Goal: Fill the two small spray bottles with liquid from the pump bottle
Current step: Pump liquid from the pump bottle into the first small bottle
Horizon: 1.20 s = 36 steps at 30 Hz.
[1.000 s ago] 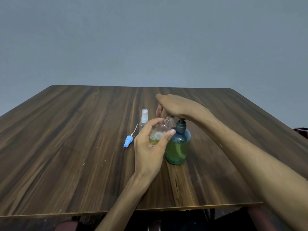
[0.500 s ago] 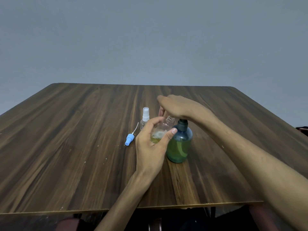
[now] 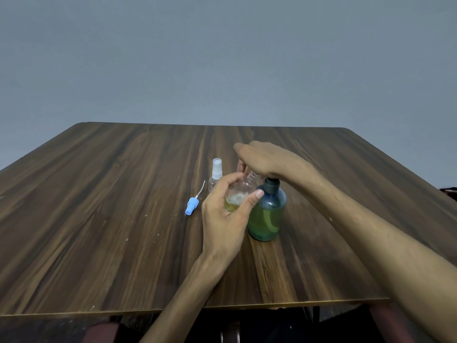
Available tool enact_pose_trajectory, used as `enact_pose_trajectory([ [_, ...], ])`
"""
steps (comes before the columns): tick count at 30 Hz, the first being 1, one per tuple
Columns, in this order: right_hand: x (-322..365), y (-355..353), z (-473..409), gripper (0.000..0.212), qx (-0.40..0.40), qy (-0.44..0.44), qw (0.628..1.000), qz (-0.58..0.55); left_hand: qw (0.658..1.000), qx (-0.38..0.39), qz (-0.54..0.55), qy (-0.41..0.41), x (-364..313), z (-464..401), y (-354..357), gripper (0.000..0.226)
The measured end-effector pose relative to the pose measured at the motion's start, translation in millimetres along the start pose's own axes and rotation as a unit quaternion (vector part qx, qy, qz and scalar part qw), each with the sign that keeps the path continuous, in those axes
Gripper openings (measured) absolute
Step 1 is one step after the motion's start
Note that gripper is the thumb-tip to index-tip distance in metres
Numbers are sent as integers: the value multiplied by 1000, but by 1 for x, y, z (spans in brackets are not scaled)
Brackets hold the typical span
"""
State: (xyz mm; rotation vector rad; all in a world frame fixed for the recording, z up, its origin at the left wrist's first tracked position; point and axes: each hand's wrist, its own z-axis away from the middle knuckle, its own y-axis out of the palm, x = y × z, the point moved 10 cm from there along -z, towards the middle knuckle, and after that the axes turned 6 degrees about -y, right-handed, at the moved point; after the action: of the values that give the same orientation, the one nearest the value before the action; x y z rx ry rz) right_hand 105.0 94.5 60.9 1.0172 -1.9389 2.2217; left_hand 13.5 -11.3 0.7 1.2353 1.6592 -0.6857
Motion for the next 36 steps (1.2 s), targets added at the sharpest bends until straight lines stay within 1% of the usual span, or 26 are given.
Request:
enact_pose_trajectory([
  [3,1,-8,-2,61,-20,-4,1000,-10,1000,1,-7,10,1,0,0,36],
  [7,-1,1,-1,60,7,1,1000,15,1000,-6,-9,4,1,0,-1,37],
  [10,-3,-5,0,61,-15,6,1000,-2,1000,-4,-6,5,3,-1,-1,38],
  [14,-3,1,-1,69,-8,10,1000,18,1000,-6,-7,-1,2,0,0,37],
  [18,-1,-7,-4,60,-9,-7,1000,-13,1000,-1,-2,3,2,0,0,35],
  [20,-2,-2,-4,58,6,-8,1000,-15,1000,3,-2,1,2,-1,1,36],
  [23,-3,6,-5,58,24,-2,1000,7,1000,-6,-4,-1,2,-1,0,35],
  [27,-2,-4,-6,59,0,-7,1000,-14,1000,1,-2,4,3,0,0,36],
  [30,-5,7,-4,58,26,4,1000,6,1000,-3,-6,0,3,-1,0,36],
  [33,0,2,-4,58,11,-9,1000,3,1000,-2,-4,1,4,0,0,36],
  [36,-2,0,-5,58,6,-3,1000,-13,1000,0,1,4,2,0,0,34],
])
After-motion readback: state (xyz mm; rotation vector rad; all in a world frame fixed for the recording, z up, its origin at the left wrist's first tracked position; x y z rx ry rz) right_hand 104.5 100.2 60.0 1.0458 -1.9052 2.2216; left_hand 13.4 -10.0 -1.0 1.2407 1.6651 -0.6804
